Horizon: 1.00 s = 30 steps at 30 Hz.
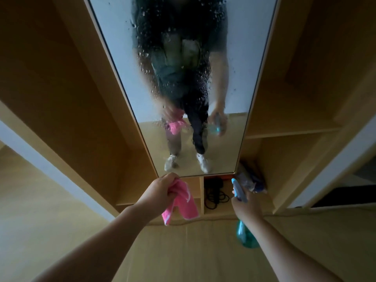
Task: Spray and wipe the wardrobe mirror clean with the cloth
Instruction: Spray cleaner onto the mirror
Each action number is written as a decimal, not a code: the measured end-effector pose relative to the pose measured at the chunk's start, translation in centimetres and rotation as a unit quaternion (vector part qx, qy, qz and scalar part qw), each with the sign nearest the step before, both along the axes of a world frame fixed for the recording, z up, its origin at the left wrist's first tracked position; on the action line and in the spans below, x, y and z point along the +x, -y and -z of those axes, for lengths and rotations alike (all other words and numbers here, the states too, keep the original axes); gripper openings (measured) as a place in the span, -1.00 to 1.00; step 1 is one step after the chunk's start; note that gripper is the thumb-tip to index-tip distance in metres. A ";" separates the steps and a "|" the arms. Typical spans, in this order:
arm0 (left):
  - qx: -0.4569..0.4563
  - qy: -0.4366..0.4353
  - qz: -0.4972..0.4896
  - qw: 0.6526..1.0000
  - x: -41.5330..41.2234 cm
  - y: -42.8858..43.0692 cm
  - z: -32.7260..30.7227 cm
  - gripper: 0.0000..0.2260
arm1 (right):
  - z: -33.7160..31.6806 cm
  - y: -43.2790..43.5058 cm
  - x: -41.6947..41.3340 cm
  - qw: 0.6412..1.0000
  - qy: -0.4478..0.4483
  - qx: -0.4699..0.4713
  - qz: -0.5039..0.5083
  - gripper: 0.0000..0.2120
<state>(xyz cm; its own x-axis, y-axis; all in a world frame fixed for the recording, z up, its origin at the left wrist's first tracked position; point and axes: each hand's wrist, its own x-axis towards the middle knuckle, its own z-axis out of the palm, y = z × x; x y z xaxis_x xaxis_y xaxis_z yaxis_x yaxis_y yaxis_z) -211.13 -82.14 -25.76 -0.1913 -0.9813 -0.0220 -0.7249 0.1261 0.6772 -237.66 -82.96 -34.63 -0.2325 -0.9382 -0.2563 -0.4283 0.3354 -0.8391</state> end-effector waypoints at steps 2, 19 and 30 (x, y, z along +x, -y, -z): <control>0.001 0.004 0.002 1.000 -0.5 0.3 -0.1 -0.61 | 0.1 0.0 -0.5 1.000 -0.009 0.002 0.010 -0.78; -0.029 -0.009 0.111 0.993 -6.5 0.4 -13.4 -0.70 | -20.0 2.3 -2.7 0.963 0.122 -0.212 -0.110 -0.73; -0.147 0.006 0.199 0.969 -12.6 -2.4 -21.3 -0.66 | -32.4 -1.0 -2.6 0.913 0.110 -0.335 -0.204 -0.60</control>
